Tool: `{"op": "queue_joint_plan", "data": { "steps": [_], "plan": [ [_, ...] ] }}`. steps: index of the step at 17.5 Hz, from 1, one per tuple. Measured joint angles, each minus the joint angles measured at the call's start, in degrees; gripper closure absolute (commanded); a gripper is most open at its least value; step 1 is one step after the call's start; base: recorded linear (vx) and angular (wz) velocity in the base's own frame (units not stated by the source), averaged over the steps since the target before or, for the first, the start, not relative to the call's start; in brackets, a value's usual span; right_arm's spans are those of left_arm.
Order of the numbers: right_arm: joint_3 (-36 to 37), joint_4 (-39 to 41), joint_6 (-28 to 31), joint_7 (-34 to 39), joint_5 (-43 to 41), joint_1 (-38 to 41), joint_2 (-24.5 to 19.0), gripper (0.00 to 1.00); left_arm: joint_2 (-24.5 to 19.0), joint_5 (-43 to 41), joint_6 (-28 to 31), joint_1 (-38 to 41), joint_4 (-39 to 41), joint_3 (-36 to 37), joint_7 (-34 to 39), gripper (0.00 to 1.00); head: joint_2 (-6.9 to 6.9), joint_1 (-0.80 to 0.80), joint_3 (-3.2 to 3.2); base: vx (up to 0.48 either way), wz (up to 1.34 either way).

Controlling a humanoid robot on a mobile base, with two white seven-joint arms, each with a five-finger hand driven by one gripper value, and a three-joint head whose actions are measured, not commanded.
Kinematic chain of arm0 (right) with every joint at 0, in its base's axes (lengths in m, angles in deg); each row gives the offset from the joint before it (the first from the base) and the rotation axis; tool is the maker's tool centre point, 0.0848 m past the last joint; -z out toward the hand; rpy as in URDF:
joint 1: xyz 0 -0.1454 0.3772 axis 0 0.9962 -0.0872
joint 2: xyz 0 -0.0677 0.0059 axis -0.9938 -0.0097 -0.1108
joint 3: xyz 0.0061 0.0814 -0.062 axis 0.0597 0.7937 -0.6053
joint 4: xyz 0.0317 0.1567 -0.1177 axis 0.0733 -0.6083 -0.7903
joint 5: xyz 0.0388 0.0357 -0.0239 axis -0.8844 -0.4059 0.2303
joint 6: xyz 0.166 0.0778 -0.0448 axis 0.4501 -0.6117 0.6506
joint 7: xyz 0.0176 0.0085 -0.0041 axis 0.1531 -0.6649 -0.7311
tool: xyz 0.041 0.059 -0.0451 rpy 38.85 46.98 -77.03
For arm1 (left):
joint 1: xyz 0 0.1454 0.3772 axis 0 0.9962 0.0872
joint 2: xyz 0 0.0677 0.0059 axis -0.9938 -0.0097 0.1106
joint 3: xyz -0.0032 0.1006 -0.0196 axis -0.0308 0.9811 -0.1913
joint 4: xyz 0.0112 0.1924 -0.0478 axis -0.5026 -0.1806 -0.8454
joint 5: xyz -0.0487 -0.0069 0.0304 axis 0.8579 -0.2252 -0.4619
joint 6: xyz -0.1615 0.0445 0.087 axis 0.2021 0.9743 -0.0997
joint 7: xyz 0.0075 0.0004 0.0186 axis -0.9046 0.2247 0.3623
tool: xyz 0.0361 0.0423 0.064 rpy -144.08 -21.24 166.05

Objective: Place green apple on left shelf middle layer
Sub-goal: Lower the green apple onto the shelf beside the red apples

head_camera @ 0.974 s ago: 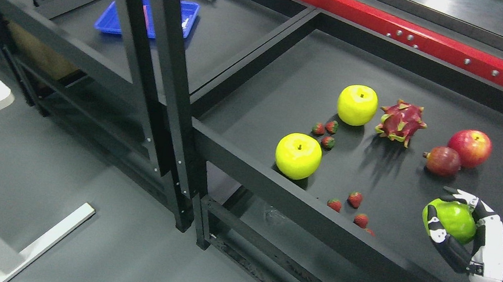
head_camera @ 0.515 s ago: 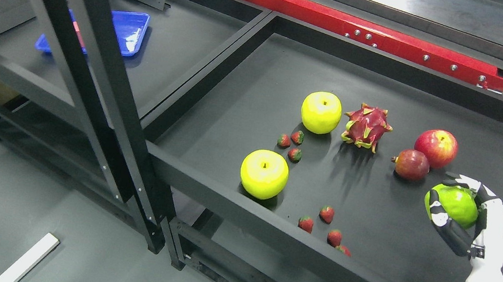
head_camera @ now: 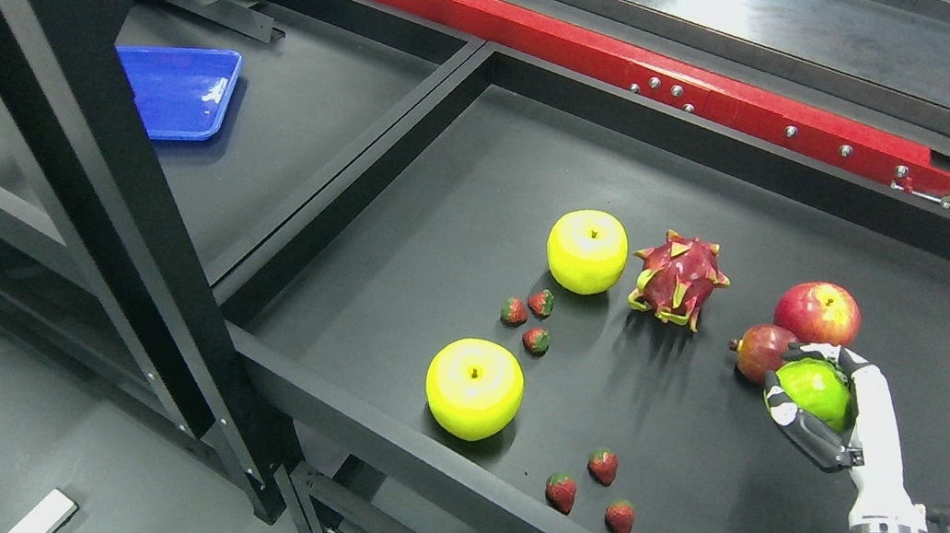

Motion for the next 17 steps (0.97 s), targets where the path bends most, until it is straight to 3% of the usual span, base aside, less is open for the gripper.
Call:
{"op": "queue_joint_plan", "data": {
  "steps": [3,4,5,6,13,17],
  "plan": [
    [-0.25,-0.08,0.6,0.22,1.55,-0.16,0.0,0.82,0.0,0.0,0.01,0.0,0.0,0.0,-0.02,0.0,0.0,0.0,0.0,0.109,0.0],
    [-0.33,-0.11,0.71,0.33,1.91,-0.21,0.0,0.68,0.0,0.0,0.01,0.0,0.0,0.0,-0.02,0.0,0.0,0.0,0.0,0.095,0.0],
    [-0.41,-0.14,0.78,0.39,2.18,-0.25,0.0,0.05,0.0,0.0,0.01,0.0,0.0,0.0,-0.02,0.0,0.0,0.0,0.0,0.095,0.0],
    [-0.46,-0.16,0.84,0.31,2.33,-0.27,0.0,0.0,0.0,0.0,0.01,0.0,0.0,0.0,-0.02,0.0,0.0,0.0,0.0,0.071,0.0],
    [-0.97,-0.01,-1.11,0.22,2.53,-0.33,-0.01,0.0,0.0,0.0,0.07,0.0,0.0,0.0,-0.03,0.0,0.0,0.0,0.0,0.048,-0.05],
    [-1.1,0.23,-2.49,0.17,-1.85,1.79,-0.01,0.0,0.0,0.0,0.07,0.0,0.0,0.0,-0.03,0.0,0.0,0.0,0.0,0.027,0.0]
  ]
}}
